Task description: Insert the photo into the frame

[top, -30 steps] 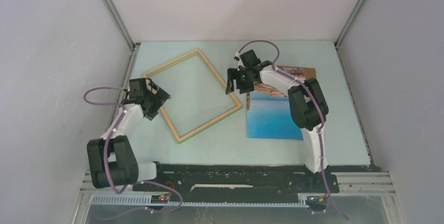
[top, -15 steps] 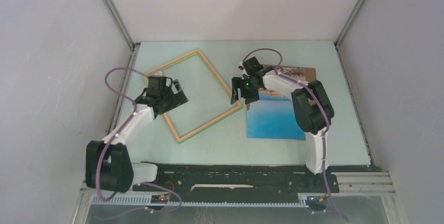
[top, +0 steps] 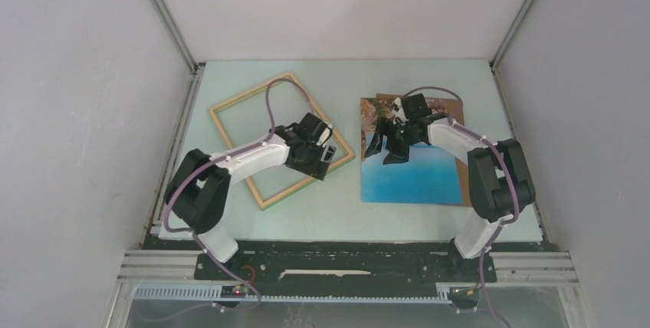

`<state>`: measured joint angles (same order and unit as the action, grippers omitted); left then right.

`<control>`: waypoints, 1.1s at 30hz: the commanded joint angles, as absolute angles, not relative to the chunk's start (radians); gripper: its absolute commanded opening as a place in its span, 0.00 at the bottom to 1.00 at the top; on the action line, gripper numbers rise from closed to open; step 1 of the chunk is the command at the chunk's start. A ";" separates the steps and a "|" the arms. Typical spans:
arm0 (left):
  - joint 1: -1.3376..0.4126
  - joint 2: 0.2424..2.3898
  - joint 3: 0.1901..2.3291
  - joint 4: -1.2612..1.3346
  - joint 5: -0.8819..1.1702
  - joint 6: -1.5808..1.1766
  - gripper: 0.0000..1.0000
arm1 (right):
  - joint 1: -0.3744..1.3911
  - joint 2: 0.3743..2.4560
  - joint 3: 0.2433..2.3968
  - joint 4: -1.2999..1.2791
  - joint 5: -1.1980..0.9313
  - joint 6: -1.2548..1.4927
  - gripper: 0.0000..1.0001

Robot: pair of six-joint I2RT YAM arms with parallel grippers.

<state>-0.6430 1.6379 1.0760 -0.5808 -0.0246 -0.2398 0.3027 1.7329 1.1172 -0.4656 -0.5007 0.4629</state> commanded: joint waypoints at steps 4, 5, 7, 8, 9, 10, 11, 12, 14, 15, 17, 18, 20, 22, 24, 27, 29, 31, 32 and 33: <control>-0.707 1.737 1.218 -0.691 -0.162 -0.181 0.71 | 0.308 1.632 1.072 -0.415 -0.549 0.492 0.79; -0.711 1.746 1.225 -0.697 -0.161 -0.183 0.69 | 0.310 1.629 1.072 -0.416 -0.550 0.492 0.79; -0.712 1.759 1.238 -0.708 -0.149 -0.189 0.64 | 0.315 1.629 1.072 -0.414 -0.553 0.494 0.79; -0.710 1.756 1.235 -0.704 -0.151 -0.197 0.63 | 0.321 1.630 1.071 -0.412 -0.552 0.499 0.79; -0.709 1.746 1.226 -0.692 -0.148 -0.204 0.65 | 0.328 1.632 1.071 -0.408 -0.546 0.507 0.79; -0.709 1.738 1.216 -0.677 -0.134 -0.207 0.68 | 0.339 1.636 1.072 -0.400 -0.540 0.517 0.79; -0.708 1.736 1.211 -0.667 -0.122 -0.212 0.70 | 0.346 1.640 1.072 -0.392 -0.535 0.530 0.79; -0.707 1.743 1.213 -0.667 -0.113 -0.216 0.70 | 0.354 1.645 1.072 -0.380 -0.530 0.547 0.79; -0.708 1.768 1.223 -0.685 -0.098 -0.223 0.66 | 0.373 1.656 1.069 -0.360 -0.521 0.598 0.79; -0.708 1.781 1.229 -0.695 -0.093 -0.226 0.63 | 0.379 1.657 1.065 -0.345 -0.520 0.619 0.78; -0.708 1.793 1.242 -0.708 -0.093 -0.231 0.60 | 0.391 1.655 1.052 -0.314 -0.522 0.644 0.78; -0.708 1.797 1.249 -0.716 -0.098 -0.235 0.60 | 0.393 1.654 1.046 -0.303 -0.521 0.654 0.78; -0.708 1.810 1.261 -0.729 -0.096 -0.245 0.58 | 0.392 1.662 1.041 -0.297 -0.521 0.664 0.78; -0.709 1.828 1.267 -0.735 -0.086 -0.264 0.53 | 0.388 1.676 1.040 -0.302 -0.521 0.670 0.78; -0.708 1.835 1.266 -0.734 -0.084 -0.284 0.47 | 0.389 1.686 1.033 -0.299 -0.520 0.683 0.78; -0.707 1.846 1.264 -0.718 -0.044 -0.314 0.33 | 0.398 1.704 1.016 -0.276 -0.531 0.715 0.77; -0.708 1.855 1.262 -0.704 -0.011 -0.334 0.21 | 0.402 1.718 1.003 -0.258 -0.546 0.741 0.76; -0.708 1.847 1.255 -0.685 -0.008 -0.357 0.15 | 0.402 1.731 0.995 -0.248 -0.560 0.757 0.75; -0.708 1.836 1.245 -0.670 -0.008 -0.369 0.11 | 0.401 1.734 0.991 -0.246 -0.566 0.761 0.75; -0.708 1.821 1.237 -0.658 -0.008 -0.380 0.07 | 0.398 1.735 0.987 -0.244 -0.573 0.762 0.74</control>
